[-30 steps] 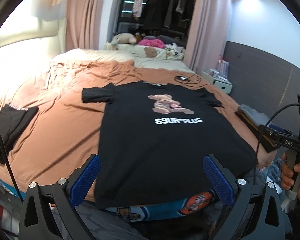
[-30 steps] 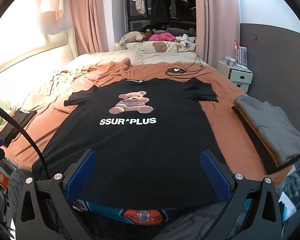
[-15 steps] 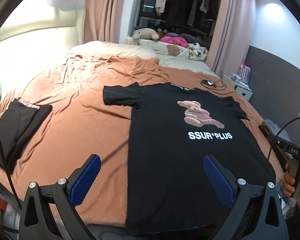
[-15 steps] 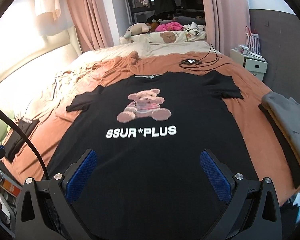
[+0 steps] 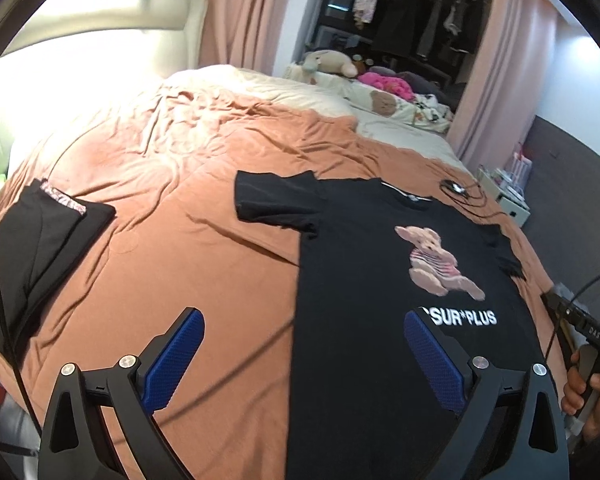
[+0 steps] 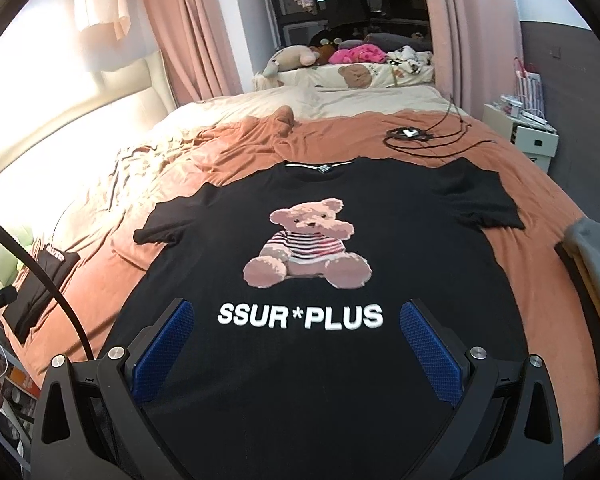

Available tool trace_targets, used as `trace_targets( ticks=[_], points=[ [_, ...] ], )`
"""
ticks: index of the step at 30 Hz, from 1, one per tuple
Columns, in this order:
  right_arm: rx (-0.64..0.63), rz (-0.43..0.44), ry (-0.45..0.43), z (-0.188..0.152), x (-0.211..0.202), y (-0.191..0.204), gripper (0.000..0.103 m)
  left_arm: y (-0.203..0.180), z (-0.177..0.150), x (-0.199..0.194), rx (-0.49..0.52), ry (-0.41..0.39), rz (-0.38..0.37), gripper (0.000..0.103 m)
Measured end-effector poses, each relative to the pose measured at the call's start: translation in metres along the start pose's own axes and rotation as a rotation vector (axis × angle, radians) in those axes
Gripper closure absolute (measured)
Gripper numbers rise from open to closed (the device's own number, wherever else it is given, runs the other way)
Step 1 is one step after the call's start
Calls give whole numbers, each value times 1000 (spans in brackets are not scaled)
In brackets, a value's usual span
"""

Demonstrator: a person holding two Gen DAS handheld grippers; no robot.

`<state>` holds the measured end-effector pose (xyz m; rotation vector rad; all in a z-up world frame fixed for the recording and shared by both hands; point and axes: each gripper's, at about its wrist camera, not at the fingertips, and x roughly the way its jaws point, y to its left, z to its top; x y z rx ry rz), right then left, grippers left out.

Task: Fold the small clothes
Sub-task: 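Lower the left tool toward the sleeve side of the T-shirt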

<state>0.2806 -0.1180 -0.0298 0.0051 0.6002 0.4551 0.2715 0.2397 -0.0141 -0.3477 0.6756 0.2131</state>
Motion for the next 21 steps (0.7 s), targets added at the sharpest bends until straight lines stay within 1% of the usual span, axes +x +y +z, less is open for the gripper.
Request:
trace_targets(
  ticks=[3,5,7,11,15,17,21],
  points=[
    [-7,10,17,12,16,0,0,12,15,14,-32,17,7,6],
    [-8,41,31,21,29,0,0,21,26,22,-49,27,9,10],
    [-14,61,44,32,43,1,0,27,37,28,-63,35,11,10],
    [-22,51,61,52,71,-1,0,40,58,45,-85,48,5,13],
    [-19,74,72,66,95,4,0,50,77,74,-95,72,-2,16],
    [-34,78,80,70,107,9,0,54,82,88,-109,86,-8,19],
    [-58,85,91,80,132,22,0,65,100,126,-143,118,-30,21]
  ],
)
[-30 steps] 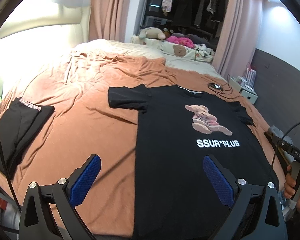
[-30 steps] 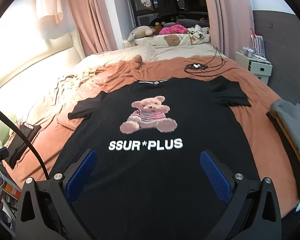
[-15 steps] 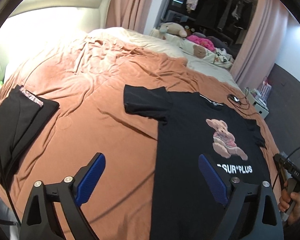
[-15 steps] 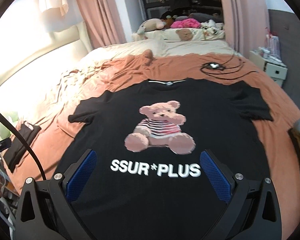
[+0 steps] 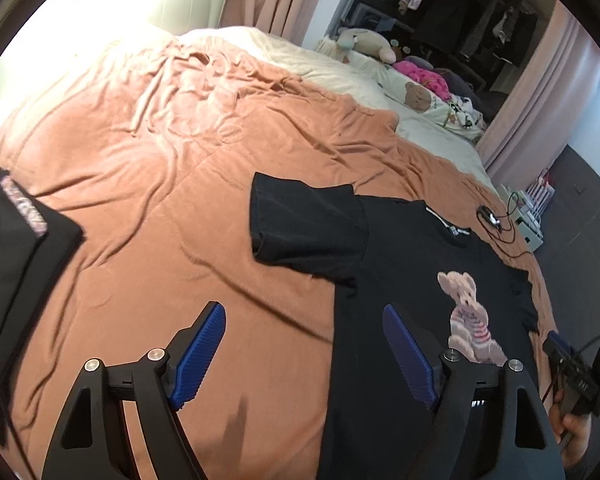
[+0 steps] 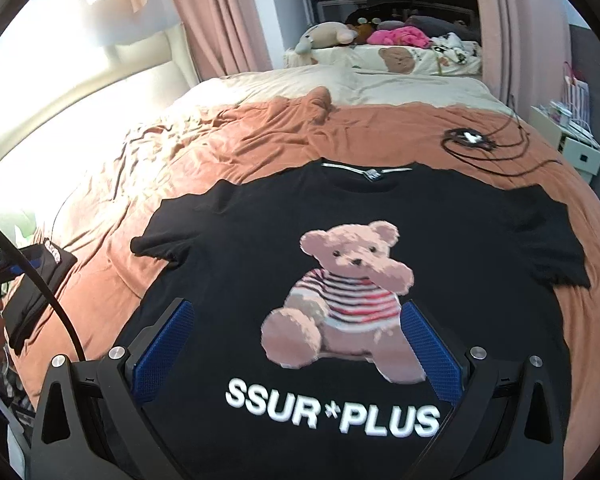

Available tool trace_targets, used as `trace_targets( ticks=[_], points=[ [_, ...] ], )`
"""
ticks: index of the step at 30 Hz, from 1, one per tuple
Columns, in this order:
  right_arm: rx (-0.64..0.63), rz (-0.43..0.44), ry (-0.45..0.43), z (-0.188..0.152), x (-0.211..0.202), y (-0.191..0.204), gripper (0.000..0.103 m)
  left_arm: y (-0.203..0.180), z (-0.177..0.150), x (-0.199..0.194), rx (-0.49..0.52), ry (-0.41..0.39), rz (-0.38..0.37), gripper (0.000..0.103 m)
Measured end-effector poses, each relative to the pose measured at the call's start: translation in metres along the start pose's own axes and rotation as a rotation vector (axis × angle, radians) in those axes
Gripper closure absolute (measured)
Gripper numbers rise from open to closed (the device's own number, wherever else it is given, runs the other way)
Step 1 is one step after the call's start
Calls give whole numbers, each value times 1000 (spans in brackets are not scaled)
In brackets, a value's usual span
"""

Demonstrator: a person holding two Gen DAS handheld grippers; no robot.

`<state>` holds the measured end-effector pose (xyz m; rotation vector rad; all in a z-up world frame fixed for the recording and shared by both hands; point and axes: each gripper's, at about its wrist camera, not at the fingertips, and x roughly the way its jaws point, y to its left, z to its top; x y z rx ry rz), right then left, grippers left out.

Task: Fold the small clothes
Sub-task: 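Close the left tool on the sleeve and side edge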

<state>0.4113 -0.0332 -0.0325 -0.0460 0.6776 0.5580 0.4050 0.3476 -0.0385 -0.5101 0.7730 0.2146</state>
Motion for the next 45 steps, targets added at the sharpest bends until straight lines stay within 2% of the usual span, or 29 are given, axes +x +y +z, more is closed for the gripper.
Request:
trace_targets(
  ticks=[2,5,11,15,19,21,23,24,28,31,33,35,36,38,44,45],
  points=[
    [0,11,7,7,14,5,0,4,9,14,-17,17,-6,22],
    [-2,30,9,18,33,12,8,15,24,42,-57,53,-27,23],
    [-5,71,24,30,73,26,10,31,45,81,-85,98,-45,25],
    [-14,95,67,36,103,33,23,42,54,108,-100,134,-46,25],
    [-13,133,113,42,137,41,31,48,58,138,-126,185,-58,25],
    [0,149,138,44,155,45,40,49,59,150,-133,204,-57,25],
    [8,170,156,47,169,48,49,51,59,162,-149,220,-49,32],
    [7,173,162,48,175,50,52,53,59,166,-164,221,-46,34],
    [15,172,183,50,200,55,53,57,61,184,-192,240,-36,35],
    [46,183,210,51,220,56,64,58,62,197,-196,262,-30,40],
    [70,195,224,51,229,58,67,60,64,205,-201,277,-31,44],
    [85,208,233,52,239,62,70,59,69,207,-186,272,-10,65],
    [89,214,237,51,242,63,73,60,71,208,-183,281,-20,70],
    [96,237,248,51,249,67,78,60,74,207,-182,285,-24,88],
    [121,279,263,56,274,76,80,51,85,186,-163,230,-107,96],
    [127,286,266,57,278,78,83,50,87,183,-166,222,-119,96]
  ],
)
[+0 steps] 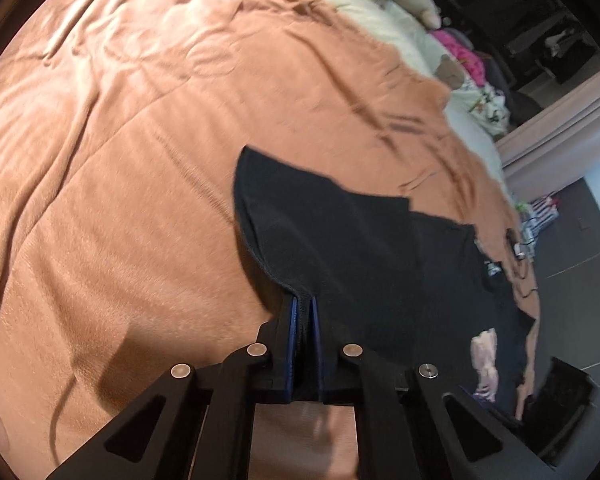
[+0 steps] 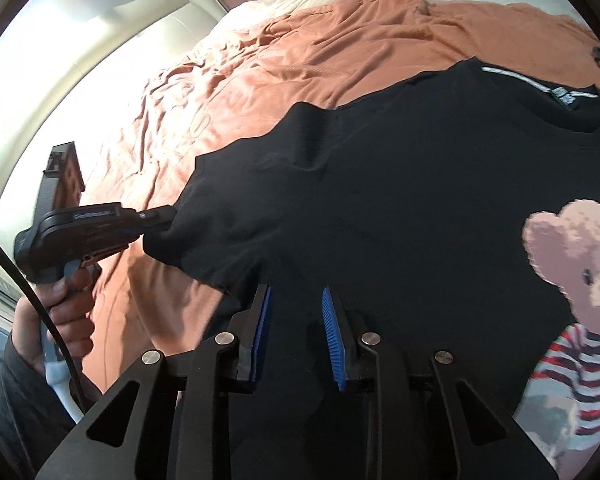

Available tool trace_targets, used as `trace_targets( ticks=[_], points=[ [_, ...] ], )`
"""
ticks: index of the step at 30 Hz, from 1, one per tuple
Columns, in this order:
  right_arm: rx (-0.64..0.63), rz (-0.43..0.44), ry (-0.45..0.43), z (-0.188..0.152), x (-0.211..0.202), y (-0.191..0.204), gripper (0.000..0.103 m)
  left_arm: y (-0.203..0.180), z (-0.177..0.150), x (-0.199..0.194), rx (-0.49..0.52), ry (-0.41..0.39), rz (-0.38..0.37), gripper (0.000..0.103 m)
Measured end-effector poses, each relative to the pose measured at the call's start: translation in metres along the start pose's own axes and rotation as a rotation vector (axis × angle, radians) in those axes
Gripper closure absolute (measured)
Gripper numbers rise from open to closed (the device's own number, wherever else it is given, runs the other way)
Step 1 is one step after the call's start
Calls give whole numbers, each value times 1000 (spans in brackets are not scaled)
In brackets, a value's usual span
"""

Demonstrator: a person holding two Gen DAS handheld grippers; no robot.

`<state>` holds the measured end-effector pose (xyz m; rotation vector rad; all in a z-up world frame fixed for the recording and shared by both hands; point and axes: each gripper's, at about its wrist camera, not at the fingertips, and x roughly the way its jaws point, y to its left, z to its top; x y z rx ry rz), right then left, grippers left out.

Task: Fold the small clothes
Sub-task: 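Close the left tool on the sleeve and side edge, then fold the gripped side inward toward the collar, open the left tool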

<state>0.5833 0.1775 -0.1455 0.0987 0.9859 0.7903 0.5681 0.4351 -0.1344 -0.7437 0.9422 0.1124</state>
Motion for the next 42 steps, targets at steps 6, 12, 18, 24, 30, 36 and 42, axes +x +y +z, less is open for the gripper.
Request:
trace_targets(
  ticks=[6,12,18,24,30,36,42],
  points=[
    [27,23,19,12,29,6,85,-14,5,-12,7,-20,-51,96],
    [111,38,57,17,64,-2,92,-30,8,-22,23,-32,-45,96],
    [127,58,60,21,79,-2,93,-39,4,-28,7,-41,-71,97],
    [108,64,75,27,67,-1,93,-50,-1,-35,16,-44,-81,97],
    [69,49,27,25,31,-4,44,-75,-4,-40,65,-45,-75,97],
    [110,39,-35,12,-19,-32,39,-111,-10,-32,113,-35,-82,97],
    [153,2,-70,-4,-50,-63,39,-151,-22,-15,186,-5,-91,97]
  ],
)
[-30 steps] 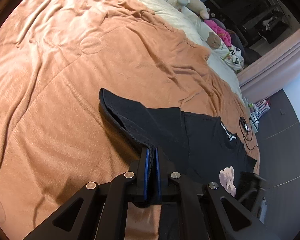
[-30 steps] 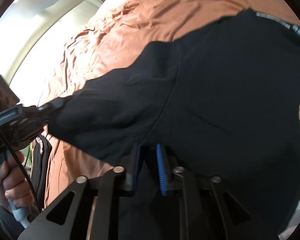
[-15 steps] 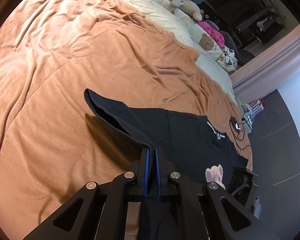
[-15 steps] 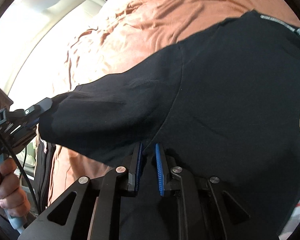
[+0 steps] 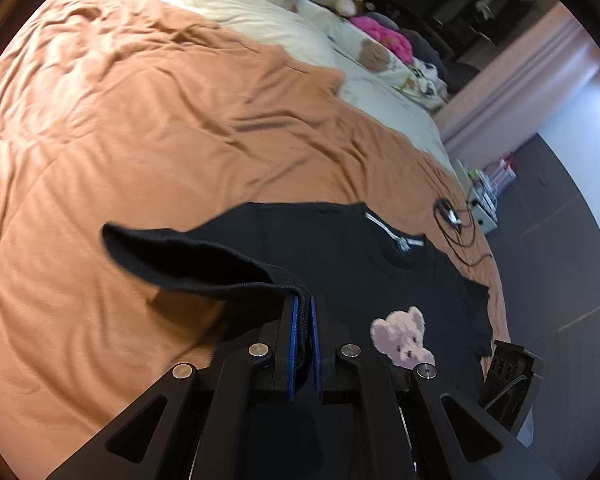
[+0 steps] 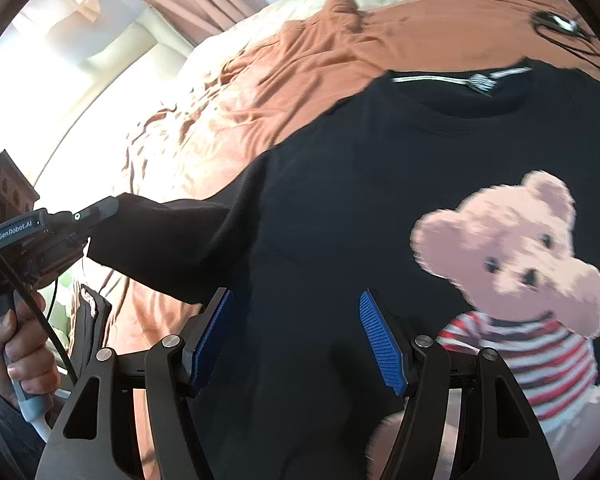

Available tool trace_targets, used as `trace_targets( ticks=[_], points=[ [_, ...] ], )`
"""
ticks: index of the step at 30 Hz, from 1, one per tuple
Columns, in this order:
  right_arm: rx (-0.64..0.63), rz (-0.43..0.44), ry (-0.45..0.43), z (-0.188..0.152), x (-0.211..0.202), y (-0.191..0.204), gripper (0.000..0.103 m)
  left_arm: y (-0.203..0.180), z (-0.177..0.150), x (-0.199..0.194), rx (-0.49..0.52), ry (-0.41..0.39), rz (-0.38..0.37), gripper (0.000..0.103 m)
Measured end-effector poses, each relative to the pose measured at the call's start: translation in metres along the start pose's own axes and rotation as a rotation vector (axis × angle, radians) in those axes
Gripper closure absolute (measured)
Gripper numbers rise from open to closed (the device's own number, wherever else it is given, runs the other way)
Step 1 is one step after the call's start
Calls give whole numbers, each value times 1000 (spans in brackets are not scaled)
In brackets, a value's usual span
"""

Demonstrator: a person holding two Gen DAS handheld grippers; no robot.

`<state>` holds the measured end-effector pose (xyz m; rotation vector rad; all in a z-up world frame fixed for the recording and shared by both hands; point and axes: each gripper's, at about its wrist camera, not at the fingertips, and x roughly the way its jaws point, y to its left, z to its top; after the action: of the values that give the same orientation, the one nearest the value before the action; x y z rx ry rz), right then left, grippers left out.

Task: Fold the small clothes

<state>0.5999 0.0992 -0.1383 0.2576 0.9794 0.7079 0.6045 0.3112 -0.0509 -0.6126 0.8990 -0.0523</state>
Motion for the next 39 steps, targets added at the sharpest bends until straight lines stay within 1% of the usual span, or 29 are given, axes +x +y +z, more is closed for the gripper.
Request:
trace_targets(
  ticks=[4,7,9,10,11,12,13,14,15,16,18,20,23,27,28,29,31,34,39],
  points=[
    [9,-17,-2,-7,-13,-16,39,-21,-5,20,30,34,-9,97],
    [7,-33,-12,-12,-25,-21,39,-36,-11,35,57,58,-11,97],
    [2,-44,-18,-15,-37,-27,39,-46,-16,46,82,81,-28,95],
    [0,-47,-18,-15,-42,-28,39,-51,-19,53,94,104,-39,87],
    [-2,-50,-17,-17,-44,-30,39,-55,-22,57,99,122,-49,76],
    [-2,-50,-18,-16,-49,-34,39,-57,-24,60,104,135,-58,69],
    [-3,-50,-17,-16,-56,-40,38,-58,-24,58,111,128,-60,54],
    [-6,-53,-18,-16,-59,-41,34,-58,-25,54,116,111,-55,42],
    [-9,-57,-22,-17,-61,-41,28,-56,-24,48,118,92,-56,38],
    [-13,-58,-30,-16,-63,-40,27,-55,-23,43,117,78,-60,32],
    [-23,-55,-44,-17,-65,-38,25,-47,-20,32,106,55,-52,31],
    [-30,-57,-42,-16,-64,-33,25,-32,-16,19,80,35,-11,31],
    [-62,-52,-37,-14,-60,-29,25,-10,-16,6,39,17,26,31],
    [-155,-78,-17,-10,-44,-3,25,23,-25,-7,-6,16,85,31],
    [-171,-78,-12,-10,-41,3,25,31,-28,-9,-15,21,104,32],
    [-187,-76,-7,-9,-37,10,25,40,-32,-12,-26,22,115,35],
    [-210,-75,-2,-8,-31,21,25,53,-36,-18,-41,22,120,39],
    [-257,-61,10,-8,-20,40,25,70,-41,-25,-59,19,143,39],
    [-356,-89,32,-12,7,73,25,95,-48,-37,-89,18,165,41]
  ],
)
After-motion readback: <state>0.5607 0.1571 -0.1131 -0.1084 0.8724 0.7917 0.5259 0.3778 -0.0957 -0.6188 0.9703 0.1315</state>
